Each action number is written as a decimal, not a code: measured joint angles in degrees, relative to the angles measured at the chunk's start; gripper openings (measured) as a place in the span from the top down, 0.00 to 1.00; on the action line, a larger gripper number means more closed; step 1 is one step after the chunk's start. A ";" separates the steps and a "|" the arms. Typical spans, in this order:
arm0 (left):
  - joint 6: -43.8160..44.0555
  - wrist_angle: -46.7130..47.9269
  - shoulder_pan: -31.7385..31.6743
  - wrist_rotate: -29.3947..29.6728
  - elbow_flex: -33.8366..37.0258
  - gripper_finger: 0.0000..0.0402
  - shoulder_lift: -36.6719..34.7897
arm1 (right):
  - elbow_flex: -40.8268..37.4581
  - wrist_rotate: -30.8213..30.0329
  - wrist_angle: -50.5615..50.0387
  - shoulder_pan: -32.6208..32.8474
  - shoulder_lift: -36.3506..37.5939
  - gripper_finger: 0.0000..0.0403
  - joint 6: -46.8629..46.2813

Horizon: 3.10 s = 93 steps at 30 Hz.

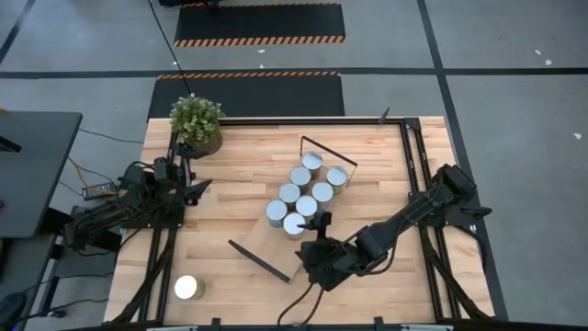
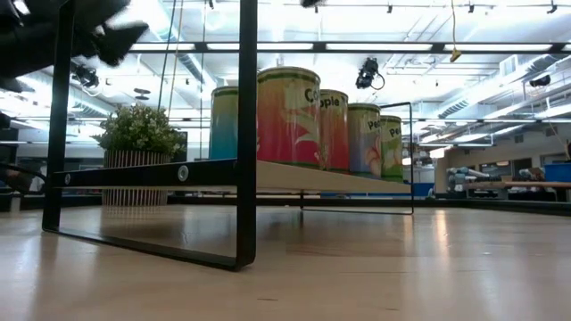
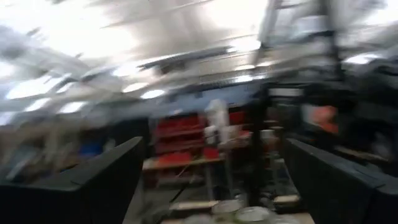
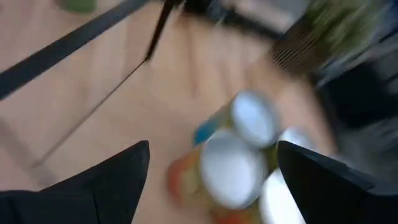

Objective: Pick and place cans onto a shelf
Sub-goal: Put the canned oranges on the shelf

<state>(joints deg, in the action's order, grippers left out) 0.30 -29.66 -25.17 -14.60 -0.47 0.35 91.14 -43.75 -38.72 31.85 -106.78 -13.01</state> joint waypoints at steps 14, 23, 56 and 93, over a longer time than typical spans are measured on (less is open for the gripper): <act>9.32 38.23 2.27 1.76 -19.60 0.03 10.90 | -1.49 12.00 -36.56 3.89 0.17 0.14 -36.09; 13.17 33.80 5.92 1.94 -23.44 0.03 23.57 | -11.43 13.24 -37.31 5.69 4.11 0.14 -38.25; 31.71 74.38 40.89 25.15 -50.86 0.06 49.38 | -57.25 -10.81 21.96 9.07 43.09 0.14 -0.22; 96.18 104.14 86.00 4.08 -75.25 0.06 88.57 | -57.25 -7.73 26.61 8.46 43.43 0.14 5.32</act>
<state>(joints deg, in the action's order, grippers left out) 96.48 74.48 60.84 -10.52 -75.72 88.92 33.89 -51.48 -12.10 40.32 -63.35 -7.69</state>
